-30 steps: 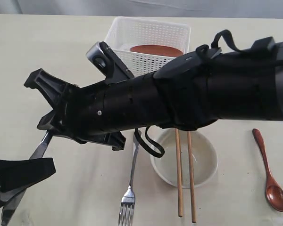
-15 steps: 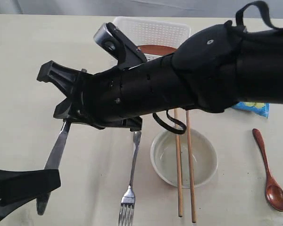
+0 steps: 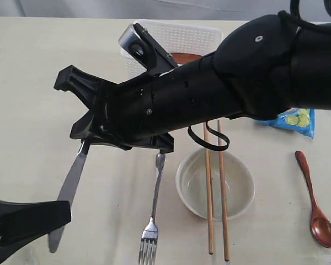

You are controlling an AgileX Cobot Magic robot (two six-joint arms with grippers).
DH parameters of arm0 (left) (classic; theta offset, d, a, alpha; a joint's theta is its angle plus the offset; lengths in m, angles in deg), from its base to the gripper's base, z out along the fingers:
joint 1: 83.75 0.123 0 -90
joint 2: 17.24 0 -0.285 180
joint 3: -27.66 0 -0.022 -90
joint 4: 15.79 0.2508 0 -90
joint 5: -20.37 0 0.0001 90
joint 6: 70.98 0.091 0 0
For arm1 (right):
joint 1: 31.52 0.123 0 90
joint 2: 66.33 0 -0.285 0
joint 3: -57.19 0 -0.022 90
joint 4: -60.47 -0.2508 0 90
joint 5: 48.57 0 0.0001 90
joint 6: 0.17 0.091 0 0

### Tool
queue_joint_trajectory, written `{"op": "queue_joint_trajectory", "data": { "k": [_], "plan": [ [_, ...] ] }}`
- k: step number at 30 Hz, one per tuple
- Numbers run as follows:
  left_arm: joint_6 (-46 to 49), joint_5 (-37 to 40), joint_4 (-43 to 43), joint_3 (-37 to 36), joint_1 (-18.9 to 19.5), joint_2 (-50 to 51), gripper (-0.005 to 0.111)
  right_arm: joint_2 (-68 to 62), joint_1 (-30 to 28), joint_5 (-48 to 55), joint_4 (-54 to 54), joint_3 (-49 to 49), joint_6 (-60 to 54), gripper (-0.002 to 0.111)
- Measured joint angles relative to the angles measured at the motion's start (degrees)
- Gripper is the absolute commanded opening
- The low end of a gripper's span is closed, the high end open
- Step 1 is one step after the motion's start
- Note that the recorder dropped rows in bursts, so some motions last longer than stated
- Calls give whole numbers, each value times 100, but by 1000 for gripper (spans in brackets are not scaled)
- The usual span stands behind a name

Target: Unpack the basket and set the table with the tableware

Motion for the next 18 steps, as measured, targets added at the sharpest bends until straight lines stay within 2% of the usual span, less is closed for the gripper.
{"op": "queue_joint_trajectory", "data": {
  "k": [3,4,5,12,18],
  "plan": [
    [64,104,0,0,0,0,57,0,-37,-29,103,0,0,0],
    [64,130,0,0,0,0,64,0,-51,-29,126,0,0,0],
    [64,157,0,0,0,0,67,0,-51,-29,136,0,-11,0],
    [73,141,0,188,0,0,62,0,-60,30,390,0,10,0],
    [83,-76,0,728,0,0,62,0,99,93,1314,0,731,0]
  ]
}}
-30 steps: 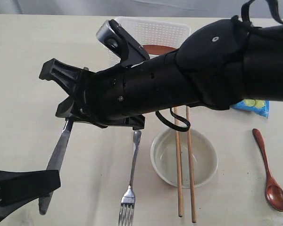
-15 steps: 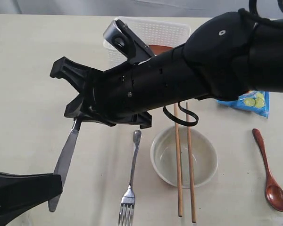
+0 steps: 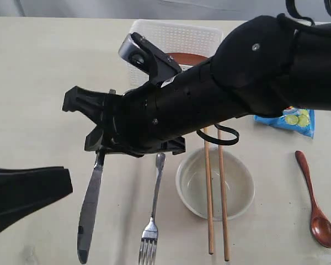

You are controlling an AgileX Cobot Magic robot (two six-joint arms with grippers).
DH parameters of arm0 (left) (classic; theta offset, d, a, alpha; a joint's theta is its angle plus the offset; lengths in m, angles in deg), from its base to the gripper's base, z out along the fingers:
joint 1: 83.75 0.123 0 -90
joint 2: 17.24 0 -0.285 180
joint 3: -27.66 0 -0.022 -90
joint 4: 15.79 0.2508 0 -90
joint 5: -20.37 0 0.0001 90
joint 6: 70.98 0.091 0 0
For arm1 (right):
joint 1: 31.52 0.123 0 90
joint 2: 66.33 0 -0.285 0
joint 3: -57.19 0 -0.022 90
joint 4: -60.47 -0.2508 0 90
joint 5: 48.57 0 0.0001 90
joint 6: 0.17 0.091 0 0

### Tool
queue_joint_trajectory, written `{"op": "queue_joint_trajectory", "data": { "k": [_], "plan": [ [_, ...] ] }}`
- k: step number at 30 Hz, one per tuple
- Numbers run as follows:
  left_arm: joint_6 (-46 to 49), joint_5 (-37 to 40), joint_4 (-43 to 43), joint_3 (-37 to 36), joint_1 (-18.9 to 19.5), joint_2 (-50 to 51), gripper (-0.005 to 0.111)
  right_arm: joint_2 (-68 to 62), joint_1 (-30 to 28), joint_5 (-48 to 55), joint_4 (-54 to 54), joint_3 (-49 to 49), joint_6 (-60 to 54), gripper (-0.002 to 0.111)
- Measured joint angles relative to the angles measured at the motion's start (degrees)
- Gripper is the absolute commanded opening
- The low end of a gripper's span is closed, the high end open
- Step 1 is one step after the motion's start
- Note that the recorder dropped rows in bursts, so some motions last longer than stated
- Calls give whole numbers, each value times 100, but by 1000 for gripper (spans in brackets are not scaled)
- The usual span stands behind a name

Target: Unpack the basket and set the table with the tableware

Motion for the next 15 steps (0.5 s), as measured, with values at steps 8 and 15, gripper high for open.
{"op": "queue_joint_trajectory", "data": {
  "k": [8,15],
  "plan": [
    [0,-302,122,362,0,-4,58,0,337,23,1159,0,899,0],
    [-505,-895,911,387,0,-466,3,0,337,1,1465,0,1152,0]
  ]
}}
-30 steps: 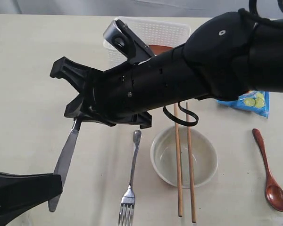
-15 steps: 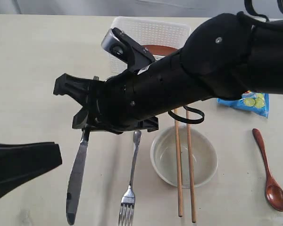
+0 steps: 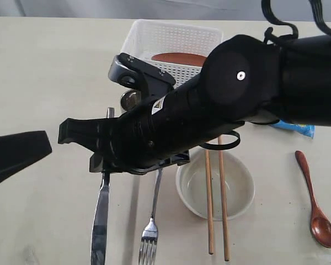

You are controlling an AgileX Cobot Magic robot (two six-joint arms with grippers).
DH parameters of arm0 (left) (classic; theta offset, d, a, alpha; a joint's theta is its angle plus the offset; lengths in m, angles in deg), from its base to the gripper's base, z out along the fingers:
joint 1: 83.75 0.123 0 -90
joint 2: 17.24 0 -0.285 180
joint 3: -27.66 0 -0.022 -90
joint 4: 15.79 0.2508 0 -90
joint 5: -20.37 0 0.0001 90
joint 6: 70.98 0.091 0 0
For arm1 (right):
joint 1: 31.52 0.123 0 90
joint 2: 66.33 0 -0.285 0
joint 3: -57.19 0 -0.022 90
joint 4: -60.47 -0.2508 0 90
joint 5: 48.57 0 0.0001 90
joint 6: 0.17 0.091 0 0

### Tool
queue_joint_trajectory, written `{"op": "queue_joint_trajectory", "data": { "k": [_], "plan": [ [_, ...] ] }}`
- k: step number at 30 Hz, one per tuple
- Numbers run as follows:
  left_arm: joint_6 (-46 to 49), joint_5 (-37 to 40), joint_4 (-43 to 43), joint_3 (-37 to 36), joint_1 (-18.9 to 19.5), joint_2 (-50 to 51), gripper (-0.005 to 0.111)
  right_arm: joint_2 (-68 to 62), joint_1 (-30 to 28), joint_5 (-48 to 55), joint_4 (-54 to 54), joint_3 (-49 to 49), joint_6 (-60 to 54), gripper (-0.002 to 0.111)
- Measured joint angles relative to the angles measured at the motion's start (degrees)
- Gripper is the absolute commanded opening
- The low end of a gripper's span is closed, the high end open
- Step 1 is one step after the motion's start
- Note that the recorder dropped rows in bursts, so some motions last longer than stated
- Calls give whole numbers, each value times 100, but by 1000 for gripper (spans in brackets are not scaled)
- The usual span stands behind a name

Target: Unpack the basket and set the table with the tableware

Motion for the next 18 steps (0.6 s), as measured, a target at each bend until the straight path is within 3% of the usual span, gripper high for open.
{"op": "queue_joint_trajectory", "data": {
  "k": [9,13,18],
  "plan": [
    [-596,-987,1196,0,0,-981,0,-245,0,24,172,0,120,0],
    [-937,-1065,1782,0,0,-995,0,-446,0,50,190,0,142,0],
    [-1030,-1118,1929,9,0,-995,0,-566,76,-31,294,0,393,0]
  ]
}}
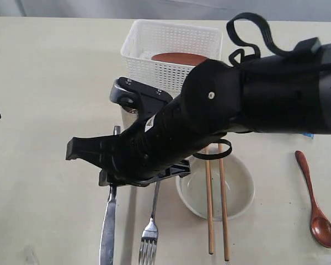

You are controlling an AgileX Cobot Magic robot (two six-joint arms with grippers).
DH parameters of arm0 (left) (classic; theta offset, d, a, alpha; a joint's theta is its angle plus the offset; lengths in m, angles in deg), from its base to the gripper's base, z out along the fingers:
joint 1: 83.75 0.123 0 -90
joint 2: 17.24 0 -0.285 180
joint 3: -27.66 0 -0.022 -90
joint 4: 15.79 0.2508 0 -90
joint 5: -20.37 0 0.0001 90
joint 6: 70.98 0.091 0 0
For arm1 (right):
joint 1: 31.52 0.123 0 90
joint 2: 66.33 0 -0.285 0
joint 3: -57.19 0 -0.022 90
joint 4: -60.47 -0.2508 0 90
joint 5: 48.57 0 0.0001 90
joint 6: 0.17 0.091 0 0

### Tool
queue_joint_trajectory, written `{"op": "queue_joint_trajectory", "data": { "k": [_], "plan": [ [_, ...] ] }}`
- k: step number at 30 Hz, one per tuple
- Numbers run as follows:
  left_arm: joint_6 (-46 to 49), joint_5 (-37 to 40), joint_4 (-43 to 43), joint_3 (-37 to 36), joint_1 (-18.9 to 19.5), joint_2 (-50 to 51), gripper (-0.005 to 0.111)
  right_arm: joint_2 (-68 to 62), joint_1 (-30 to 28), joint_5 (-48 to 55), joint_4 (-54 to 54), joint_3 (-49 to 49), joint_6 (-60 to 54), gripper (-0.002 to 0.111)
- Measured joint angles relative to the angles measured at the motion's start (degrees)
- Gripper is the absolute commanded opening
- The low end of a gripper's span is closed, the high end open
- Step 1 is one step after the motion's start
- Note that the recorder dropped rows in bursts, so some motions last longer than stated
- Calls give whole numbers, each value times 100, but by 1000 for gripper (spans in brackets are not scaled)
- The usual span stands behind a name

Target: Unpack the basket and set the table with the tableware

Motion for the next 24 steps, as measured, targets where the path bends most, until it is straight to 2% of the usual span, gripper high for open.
{"op": "queue_joint_trajectory", "data": {
  "k": [6,15,24],
  "plan": [
    [-3,-31,29,73,0,0,0,-193,236,-144,302,0,477,0],
    [-3,-31,29,72,0,-10,0,-428,429,-292,1352,195,1574,0],
    [-3,-31,29,72,0,-10,0,-781,429,479,2767,1012,2639,0]
  ]
}}
